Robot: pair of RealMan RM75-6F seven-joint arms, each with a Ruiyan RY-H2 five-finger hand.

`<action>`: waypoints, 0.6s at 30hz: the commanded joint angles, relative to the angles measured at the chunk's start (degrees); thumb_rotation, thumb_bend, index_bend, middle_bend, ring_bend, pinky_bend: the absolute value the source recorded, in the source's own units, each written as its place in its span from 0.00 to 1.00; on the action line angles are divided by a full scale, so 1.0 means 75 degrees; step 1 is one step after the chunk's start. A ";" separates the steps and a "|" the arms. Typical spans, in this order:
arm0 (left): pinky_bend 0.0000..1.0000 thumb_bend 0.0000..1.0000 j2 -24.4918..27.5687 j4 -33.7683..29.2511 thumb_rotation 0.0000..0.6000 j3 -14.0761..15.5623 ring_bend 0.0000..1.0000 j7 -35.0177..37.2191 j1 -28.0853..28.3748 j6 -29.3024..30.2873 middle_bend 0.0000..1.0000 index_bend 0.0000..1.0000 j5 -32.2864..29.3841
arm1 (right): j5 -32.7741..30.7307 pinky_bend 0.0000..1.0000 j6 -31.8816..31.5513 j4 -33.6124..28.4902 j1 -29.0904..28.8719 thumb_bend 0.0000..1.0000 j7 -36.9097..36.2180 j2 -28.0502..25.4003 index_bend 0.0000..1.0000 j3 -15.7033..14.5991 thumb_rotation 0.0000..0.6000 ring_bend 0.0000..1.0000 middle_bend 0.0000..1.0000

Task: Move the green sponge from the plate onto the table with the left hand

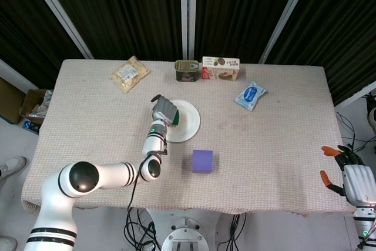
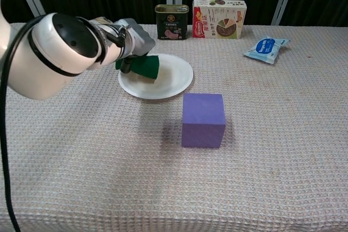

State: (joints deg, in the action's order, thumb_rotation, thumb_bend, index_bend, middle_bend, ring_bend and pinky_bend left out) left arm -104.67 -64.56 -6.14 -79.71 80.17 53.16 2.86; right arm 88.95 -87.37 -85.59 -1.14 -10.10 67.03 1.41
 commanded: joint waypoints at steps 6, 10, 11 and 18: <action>0.37 0.40 0.1668 -0.1856 1.00 -0.0292 0.53 0.2880 -0.1534 0.0430 0.66 0.59 0.2096 | 0.0145 0.25 -0.0013 0.0040 -0.0051 0.26 -0.0058 0.0062 0.25 -0.0021 1.00 0.16 0.31; 0.36 0.38 0.1854 -0.1600 1.00 -0.0310 0.53 0.4068 -0.2153 0.0088 0.64 0.56 0.2573 | 0.0200 0.25 -0.0047 0.0040 -0.0055 0.26 -0.0062 0.0061 0.25 -0.0033 1.00 0.16 0.31; 0.35 0.38 0.1841 -0.1466 1.00 -0.0274 0.52 0.4239 -0.2256 0.0073 0.63 0.55 0.2721 | 0.0213 0.25 -0.0062 0.0033 -0.0053 0.26 -0.0057 0.0055 0.25 -0.0035 1.00 0.16 0.31; 0.30 0.34 0.1625 -0.0689 1.00 -0.0124 0.45 0.4991 -0.2748 -0.0420 0.56 0.50 0.3028 | 0.0279 0.25 -0.0091 -0.0053 -0.0057 0.26 0.0025 0.0034 0.25 -0.0059 1.00 0.16 0.31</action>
State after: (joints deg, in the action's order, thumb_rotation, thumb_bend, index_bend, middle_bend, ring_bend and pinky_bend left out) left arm -92.30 -70.75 -7.47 -43.26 60.49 51.44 25.63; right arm 91.02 -88.04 -85.98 -1.56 -9.92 67.29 0.98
